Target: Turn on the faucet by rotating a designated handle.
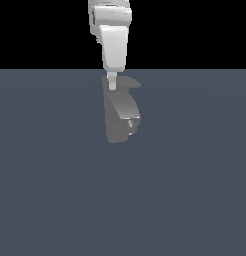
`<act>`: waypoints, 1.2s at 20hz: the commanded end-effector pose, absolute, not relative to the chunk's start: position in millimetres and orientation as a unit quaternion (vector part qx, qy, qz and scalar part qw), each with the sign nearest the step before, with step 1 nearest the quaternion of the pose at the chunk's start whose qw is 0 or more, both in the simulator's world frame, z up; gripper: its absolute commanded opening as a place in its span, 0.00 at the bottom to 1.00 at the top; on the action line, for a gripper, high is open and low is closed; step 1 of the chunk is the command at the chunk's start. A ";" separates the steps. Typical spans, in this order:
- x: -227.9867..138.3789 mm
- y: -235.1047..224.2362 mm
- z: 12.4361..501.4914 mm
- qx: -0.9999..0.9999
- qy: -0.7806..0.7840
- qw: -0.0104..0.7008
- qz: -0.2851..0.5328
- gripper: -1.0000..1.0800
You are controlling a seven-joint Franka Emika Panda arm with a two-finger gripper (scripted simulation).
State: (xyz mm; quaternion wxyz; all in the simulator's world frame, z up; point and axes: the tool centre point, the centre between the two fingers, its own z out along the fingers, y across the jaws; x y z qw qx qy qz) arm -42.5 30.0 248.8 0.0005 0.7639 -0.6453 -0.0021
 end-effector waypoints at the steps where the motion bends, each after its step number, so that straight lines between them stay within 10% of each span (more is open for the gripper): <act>1: -38.8 -5.6 248.7 0.752 -0.659 0.000 0.000 0.00; 24: 8.9 -63.9 248.6 0.757 -0.654 0.000 0.000 0.00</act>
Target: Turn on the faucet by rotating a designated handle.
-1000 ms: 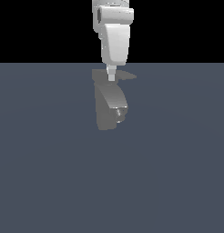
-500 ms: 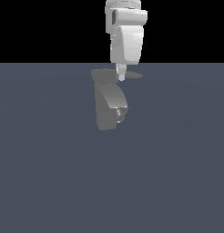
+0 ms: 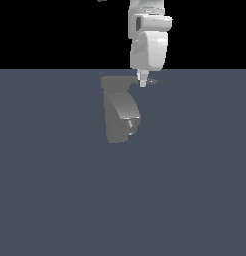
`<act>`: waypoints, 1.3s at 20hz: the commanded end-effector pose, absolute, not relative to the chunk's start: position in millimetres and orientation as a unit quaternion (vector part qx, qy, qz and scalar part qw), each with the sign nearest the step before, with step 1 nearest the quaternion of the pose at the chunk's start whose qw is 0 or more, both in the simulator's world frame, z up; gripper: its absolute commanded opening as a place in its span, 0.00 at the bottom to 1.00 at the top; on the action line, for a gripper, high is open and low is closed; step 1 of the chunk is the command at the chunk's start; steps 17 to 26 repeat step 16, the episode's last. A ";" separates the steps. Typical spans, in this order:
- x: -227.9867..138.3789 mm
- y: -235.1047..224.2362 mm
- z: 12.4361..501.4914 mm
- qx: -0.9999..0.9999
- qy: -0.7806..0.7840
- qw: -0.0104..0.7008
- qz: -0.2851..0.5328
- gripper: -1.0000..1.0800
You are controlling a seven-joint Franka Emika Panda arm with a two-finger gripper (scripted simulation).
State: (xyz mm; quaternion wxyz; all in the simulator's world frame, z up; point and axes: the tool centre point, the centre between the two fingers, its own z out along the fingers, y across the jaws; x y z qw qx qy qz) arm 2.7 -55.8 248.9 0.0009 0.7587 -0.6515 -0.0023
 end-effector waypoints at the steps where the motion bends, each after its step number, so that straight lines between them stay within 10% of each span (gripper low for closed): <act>1: 11.6 -66.8 248.6 0.756 -0.654 0.000 0.000 0.00; 26: 46.9 -105.8 248.7 0.752 -0.659 0.000 0.000 0.00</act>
